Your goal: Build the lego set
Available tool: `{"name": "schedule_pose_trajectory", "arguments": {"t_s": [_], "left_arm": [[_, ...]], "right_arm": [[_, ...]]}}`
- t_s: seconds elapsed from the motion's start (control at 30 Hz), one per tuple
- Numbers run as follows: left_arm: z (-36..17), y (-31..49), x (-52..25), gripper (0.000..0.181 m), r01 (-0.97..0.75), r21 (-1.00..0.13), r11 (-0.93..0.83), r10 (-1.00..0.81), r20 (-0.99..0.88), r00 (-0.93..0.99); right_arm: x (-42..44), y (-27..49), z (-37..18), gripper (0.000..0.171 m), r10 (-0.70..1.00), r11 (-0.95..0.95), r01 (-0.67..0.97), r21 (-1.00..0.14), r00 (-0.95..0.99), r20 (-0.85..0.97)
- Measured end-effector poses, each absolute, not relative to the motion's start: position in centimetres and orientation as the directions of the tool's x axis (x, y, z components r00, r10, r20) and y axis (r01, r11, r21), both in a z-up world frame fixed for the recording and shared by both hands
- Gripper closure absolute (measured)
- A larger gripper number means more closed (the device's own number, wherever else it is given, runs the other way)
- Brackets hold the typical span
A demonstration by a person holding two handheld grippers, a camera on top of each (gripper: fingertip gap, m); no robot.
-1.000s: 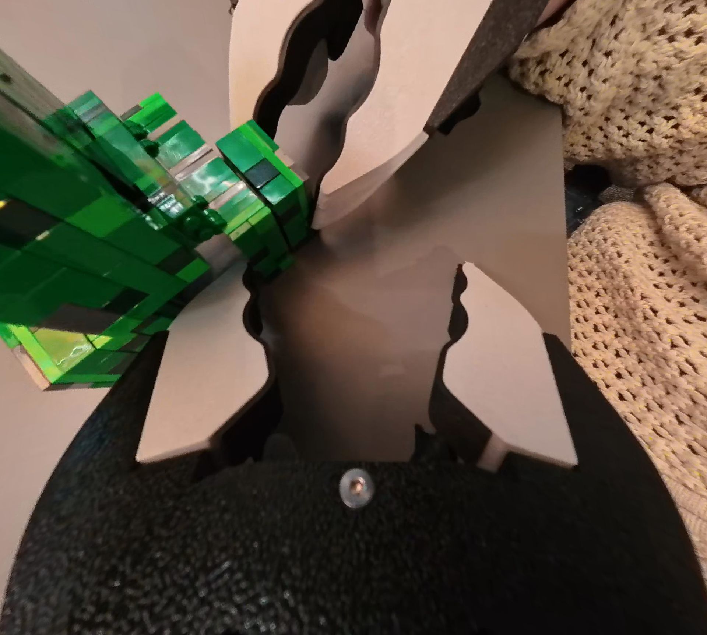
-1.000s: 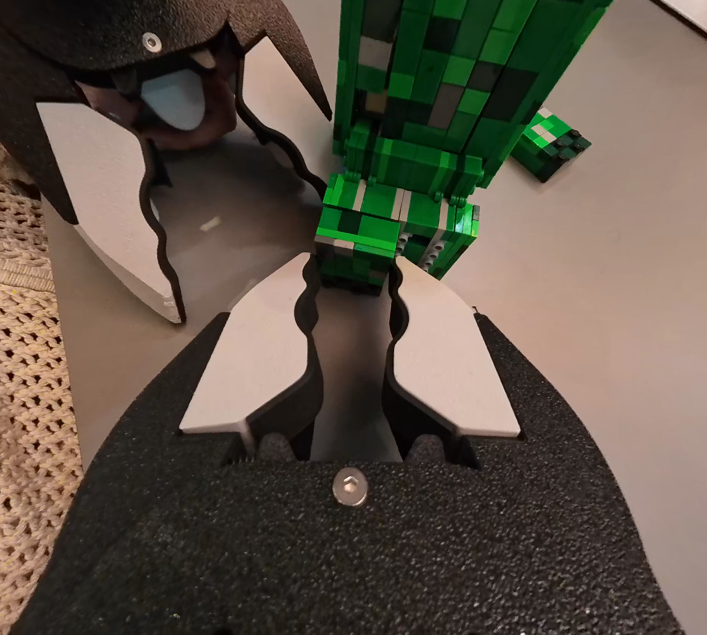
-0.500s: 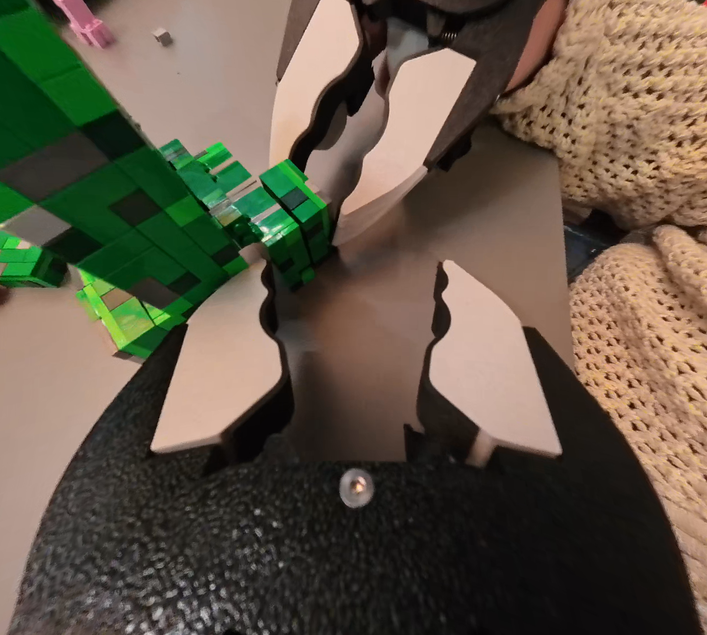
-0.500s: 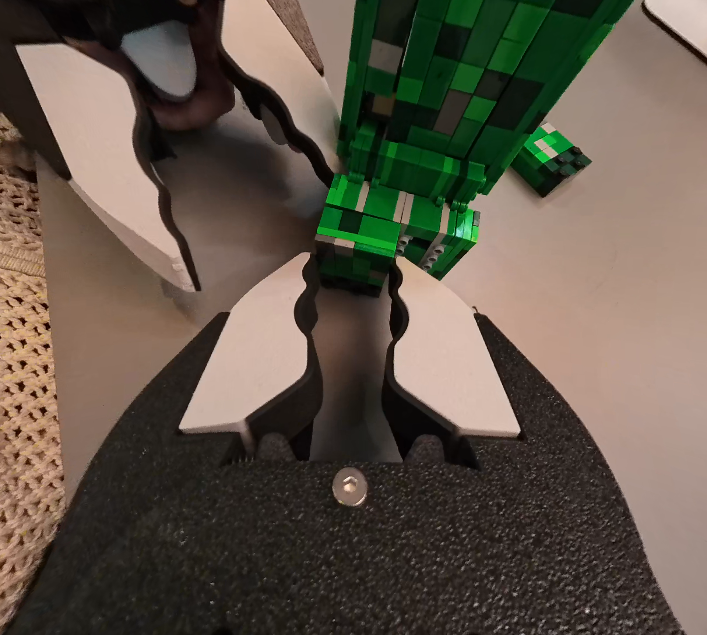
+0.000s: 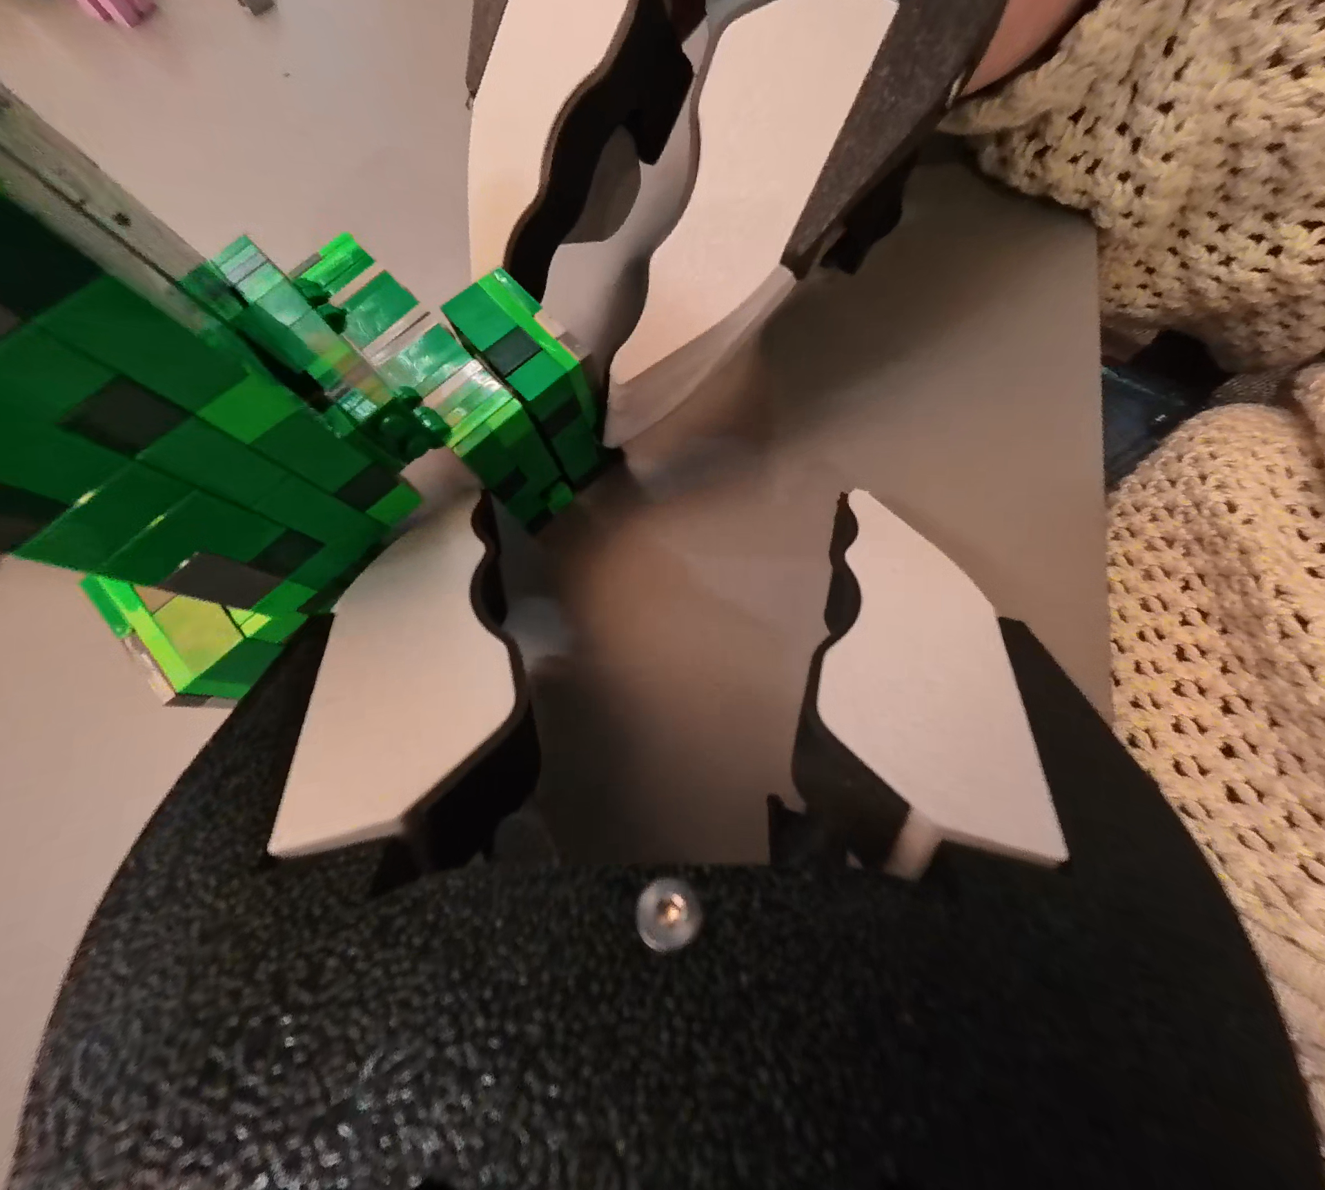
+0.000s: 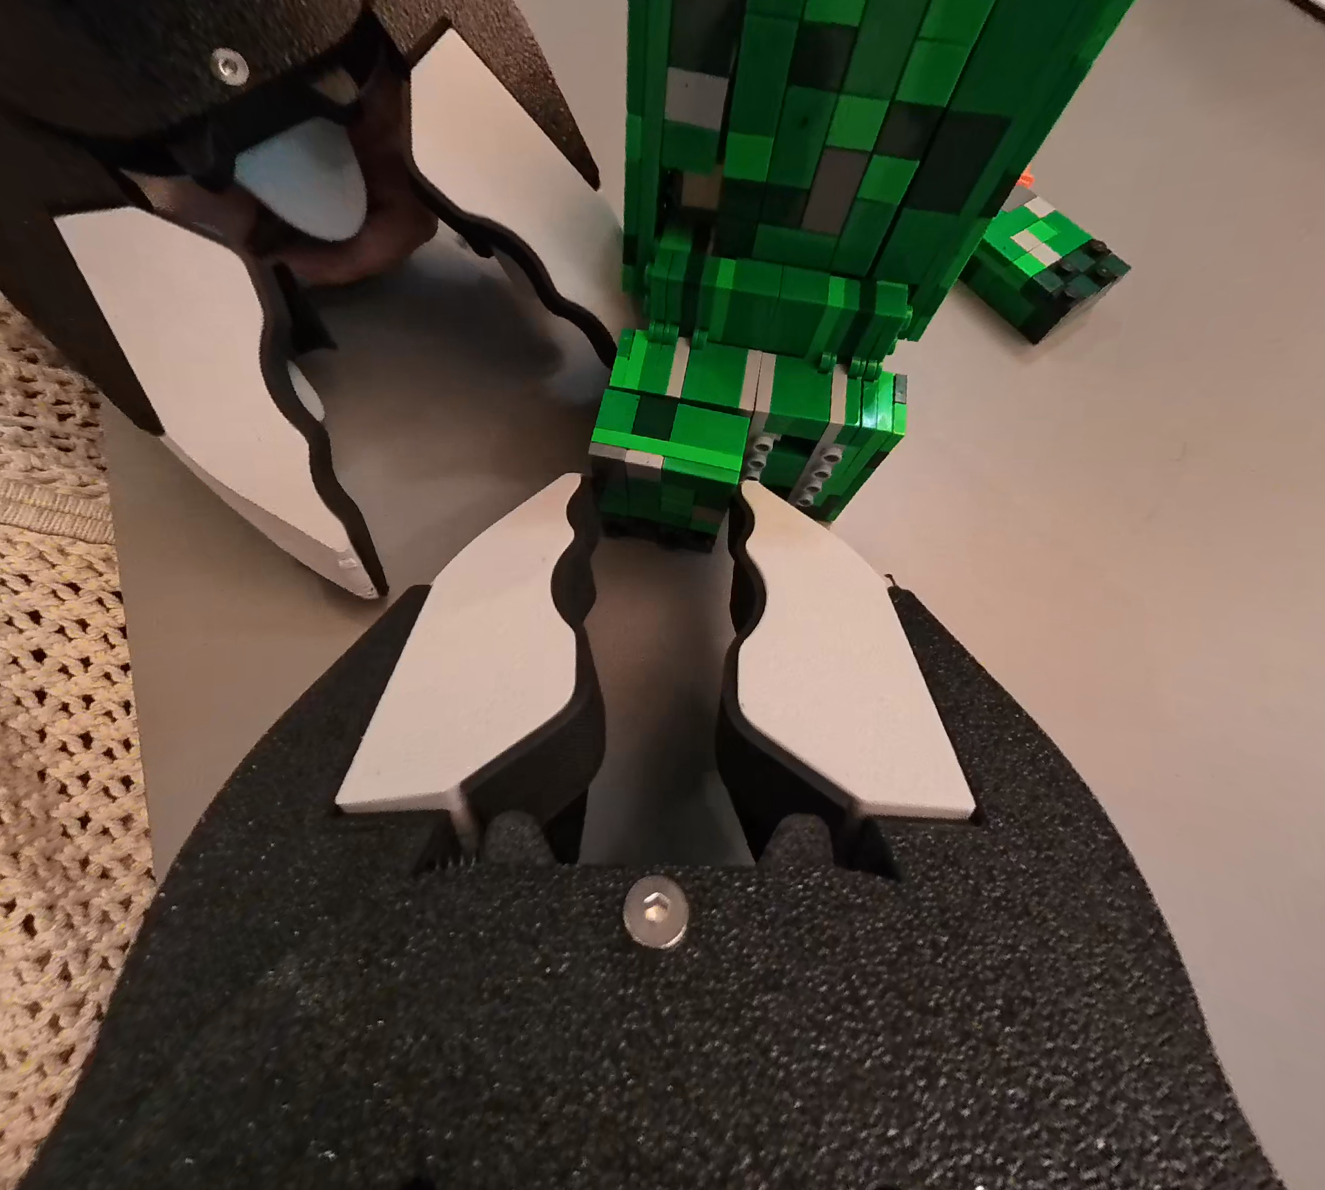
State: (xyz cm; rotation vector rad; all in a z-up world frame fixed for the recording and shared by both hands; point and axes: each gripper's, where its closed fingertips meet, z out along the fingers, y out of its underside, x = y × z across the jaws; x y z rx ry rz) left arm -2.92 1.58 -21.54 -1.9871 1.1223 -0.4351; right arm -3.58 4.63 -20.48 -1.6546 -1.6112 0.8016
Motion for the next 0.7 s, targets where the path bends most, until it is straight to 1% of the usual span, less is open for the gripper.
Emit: {"name": "schedule_pose_trajectory", "arguments": {"t_s": [0.33, 0.47, 0.53, 0.6, 0.7], "left_arm": [[-21.6, 1.6, -2.9, 0.092, -0.562, -0.772, -0.296, -0.832, -0.080, 0.548], [-21.6, 1.7, -2.9, 0.095, -0.554, -0.775, -0.304, -0.829, -0.071, 0.555], [-21.7, 1.7, -3.0, 0.098, -0.550, -0.769, -0.326, -0.828, -0.048, 0.559], [-22.0, 1.7, -3.0, 0.095, -0.557, -0.756, -0.343, -0.830, -0.035, 0.557], [-22.0, 1.7, -2.9, 0.094, -0.562, -0.756, -0.336, -0.831, -0.044, 0.555]], "right_arm": [[-3.6, 4.6, -20.5, 0.137, 0.999, -0.015, 0.579, -0.815, 0.039, 0.010], [-3.6, 4.6, -20.5, 0.137, 0.999, -0.014, 0.579, -0.815, 0.039, 0.011], [-3.5, 4.6, -20.4, 0.137, 0.999, 0.015, 0.577, -0.816, 0.028, 0.038], [-2.8, 5.3, -20.3, 0.137, 0.995, 0.061, 0.581, -0.812, 0.029, 0.095], [-1.6, 7.1, -19.4, 0.137, 0.993, 0.023, 0.555, -0.832, 0.084, 0.083]]}}
